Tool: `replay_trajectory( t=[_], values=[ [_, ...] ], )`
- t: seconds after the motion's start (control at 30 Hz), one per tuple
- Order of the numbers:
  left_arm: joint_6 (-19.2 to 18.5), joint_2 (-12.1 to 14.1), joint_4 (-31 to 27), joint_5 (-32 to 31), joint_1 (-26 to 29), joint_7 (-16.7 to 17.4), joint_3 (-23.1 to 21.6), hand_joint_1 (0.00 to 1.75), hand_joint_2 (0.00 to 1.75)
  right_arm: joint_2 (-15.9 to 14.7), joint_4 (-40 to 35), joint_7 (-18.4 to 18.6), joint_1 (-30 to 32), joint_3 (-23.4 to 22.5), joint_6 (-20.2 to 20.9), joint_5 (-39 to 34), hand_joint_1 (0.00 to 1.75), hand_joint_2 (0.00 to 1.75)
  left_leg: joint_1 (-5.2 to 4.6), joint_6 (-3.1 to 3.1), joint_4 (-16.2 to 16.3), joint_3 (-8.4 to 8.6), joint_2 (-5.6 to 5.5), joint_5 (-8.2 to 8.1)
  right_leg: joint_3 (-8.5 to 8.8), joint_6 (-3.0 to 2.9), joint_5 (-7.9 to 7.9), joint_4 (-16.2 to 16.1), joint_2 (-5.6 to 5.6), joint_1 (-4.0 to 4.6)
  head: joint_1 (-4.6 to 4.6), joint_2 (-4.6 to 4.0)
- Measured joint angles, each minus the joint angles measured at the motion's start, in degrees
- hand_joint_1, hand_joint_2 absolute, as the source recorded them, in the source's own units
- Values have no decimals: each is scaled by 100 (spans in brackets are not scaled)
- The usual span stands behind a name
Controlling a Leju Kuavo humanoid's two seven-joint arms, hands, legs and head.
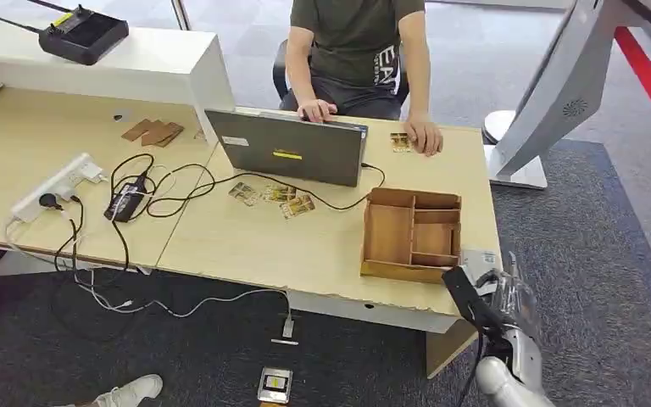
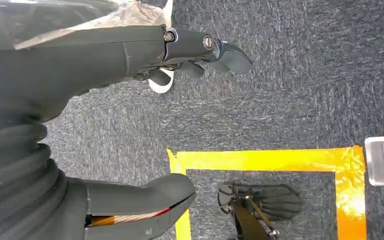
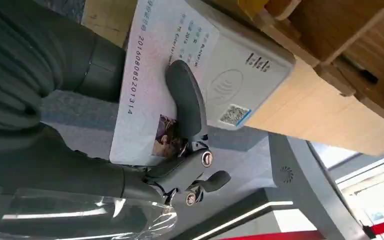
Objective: Pass the card to the sensor for recognition and then transmit it.
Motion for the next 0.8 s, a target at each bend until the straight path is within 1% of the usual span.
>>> replay_trajectory(
  t=[0.07, 0.13, 0.23, 0.27, 0.37, 0.43, 0.53, 0.6, 0.8],
  values=[
    [24, 0, 0, 7, 1, 2, 0, 0, 175, -55, -183, 233, 2, 9, -4, 220, 175, 175, 0, 1, 0, -1, -1, 1, 0, 4, 3, 0, 0, 0, 0, 0],
    [31, 0, 0, 4, 8, 0, -2, 0, 175, -142, -419, 373, 16, 9, -43, 471, 175, 175, -3, 3, 0, -4, 0, 3, -3, 5, 5, 0, 0, -1, 0, 0],
    [28, 0, -2, -13, 8, -9, -7, 0, 175, -286, -1011, 638, 16, -42, 43, 946, 175, 175, -4, 3, 0, -4, 2, 4, -5, 1, 8, 0, 0, -6, -2, 0],
    [17, 0, -2, -20, 7, -13, -13, 0, 175, -319, -1201, 695, 11, -61, 134, 1027, 175, 175, -4, 3, 0, -4, 1, 3, -4, 1, 8, 1, 0, -6, -2, 0],
    [-44, 4, -2, -63, 8, -39, -33, 0, 175, -426, -1828, 804, -47, -92, 584, 1355, 175, 175, -2, 3, 0, -6, 2, 3, -6, 1, 8, 2, 0, -5, -2, 0],
    [-94, 11, -2, -123, 1, -57, -55, 0, 175, -433, -2149, 828, -134, -85, 895, 1510, 175, 175, -2, 3, 0, -6, 3, 3, -8, 1, 7, 2, 0, -4, -2, 0],
    [-127, 13, -13, -203, -25, -42, -92, 0, 175, -418, -2469, 832, -346, -42, 1213, 1584, 175, 175, -1, 0, 0, -7, 0, 6, -9, 0, 8, 3, 0, -4, -2, 0],
    [-142, 13, -30, -275, -68, 48, -138, 0, 175, -365, -2601, 824, -534, -11, 1392, 1558, 175, 175, 0, -2, 0, -9, 0, 9, -8, 0, 8, 5, 0, -2, -2, 0],
    [-197, -18, -92, -518, -209, 199, -297, 0, 175, -48, -2539, 747, -1113, 208, 1782, 1213, 175, 175, 0, -3, 0, -11, 0, 16, -11, -5, 14, 6, 0, -1, 0, 0]
  ],
)
